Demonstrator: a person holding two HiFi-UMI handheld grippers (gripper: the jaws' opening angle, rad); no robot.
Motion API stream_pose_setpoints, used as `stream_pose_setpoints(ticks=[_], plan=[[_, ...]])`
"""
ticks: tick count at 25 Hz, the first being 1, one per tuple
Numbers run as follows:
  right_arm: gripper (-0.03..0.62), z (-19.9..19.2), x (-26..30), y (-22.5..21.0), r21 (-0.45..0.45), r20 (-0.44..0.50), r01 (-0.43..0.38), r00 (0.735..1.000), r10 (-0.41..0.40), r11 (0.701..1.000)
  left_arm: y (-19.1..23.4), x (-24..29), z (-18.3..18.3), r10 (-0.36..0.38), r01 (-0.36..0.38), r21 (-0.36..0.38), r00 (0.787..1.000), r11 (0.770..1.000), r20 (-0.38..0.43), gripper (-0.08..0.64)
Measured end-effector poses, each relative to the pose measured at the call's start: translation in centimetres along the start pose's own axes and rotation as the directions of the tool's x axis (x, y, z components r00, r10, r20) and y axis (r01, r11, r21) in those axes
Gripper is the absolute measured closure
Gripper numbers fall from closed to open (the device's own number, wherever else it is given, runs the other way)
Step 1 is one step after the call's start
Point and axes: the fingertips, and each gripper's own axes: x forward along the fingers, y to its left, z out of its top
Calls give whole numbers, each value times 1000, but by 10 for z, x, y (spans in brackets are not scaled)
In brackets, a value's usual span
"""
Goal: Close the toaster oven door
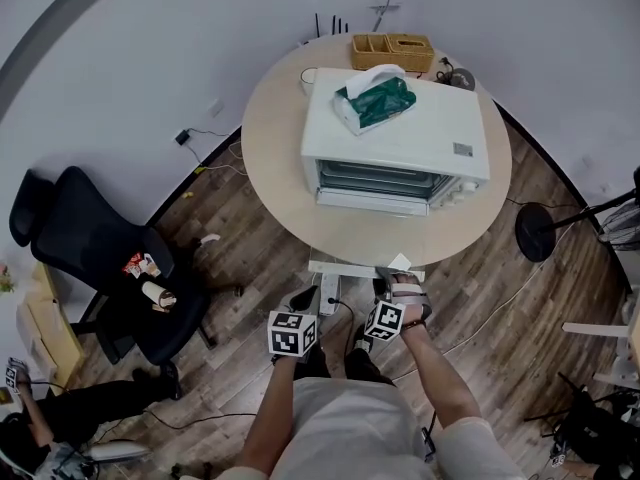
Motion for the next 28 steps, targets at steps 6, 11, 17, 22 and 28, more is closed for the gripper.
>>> stream_pose_setpoints(ticks=[6, 11, 17, 22, 28], plan=[[499, 7, -16, -11, -10, 31, 3, 1000, -3, 1000, -18, -7, -6, 0, 0, 17, 1000, 1000, 20, 502], [512, 11, -29, -19, -14, 47, -2, 999, 3, 1000, -31, -10, -5, -1, 0, 48, 999, 999, 33, 502], [527, 19, -44, -35, -16, 69, 11, 998, -10, 1000, -38, -7, 1, 20, -23, 177, 1000, 984, 22, 502], [536, 23, -55, -51, -16, 89, 22, 996, -20, 1000, -49, 10, 8, 58, -37, 413, 998, 910, -38, 502], [545, 30, -68, -71, -12, 107, 33, 994, -31, 999, -59, 19, 26, 49, -26, 512, 998, 859, -32, 502]])
